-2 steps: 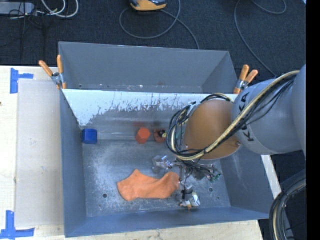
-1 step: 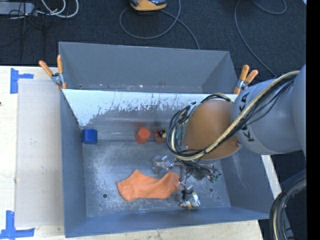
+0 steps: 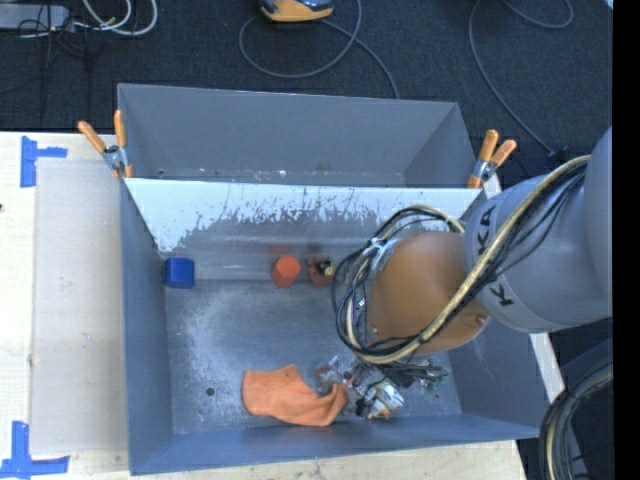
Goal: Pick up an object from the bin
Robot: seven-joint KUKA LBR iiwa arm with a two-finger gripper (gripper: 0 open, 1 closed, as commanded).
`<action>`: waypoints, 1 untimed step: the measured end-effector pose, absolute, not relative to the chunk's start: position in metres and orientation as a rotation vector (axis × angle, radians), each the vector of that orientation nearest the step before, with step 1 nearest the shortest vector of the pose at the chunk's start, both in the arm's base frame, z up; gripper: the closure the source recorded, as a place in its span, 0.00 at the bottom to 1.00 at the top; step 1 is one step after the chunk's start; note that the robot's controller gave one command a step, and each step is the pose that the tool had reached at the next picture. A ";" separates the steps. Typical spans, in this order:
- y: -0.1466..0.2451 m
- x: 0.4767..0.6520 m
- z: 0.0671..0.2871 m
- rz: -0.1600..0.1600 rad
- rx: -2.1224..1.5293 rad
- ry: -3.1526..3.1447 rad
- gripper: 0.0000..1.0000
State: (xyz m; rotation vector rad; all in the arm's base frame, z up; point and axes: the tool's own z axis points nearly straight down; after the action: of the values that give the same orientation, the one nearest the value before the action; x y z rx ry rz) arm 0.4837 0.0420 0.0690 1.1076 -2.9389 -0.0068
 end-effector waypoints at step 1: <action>0.042 0.484 0.069 -0.007 1.106 -2.939 1.00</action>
Offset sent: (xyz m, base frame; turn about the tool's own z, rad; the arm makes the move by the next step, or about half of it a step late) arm -0.0099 -0.0024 0.0800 -0.0099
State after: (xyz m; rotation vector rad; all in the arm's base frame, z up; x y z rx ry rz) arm 0.4837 0.0419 0.0690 1.1063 -2.9395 -0.0069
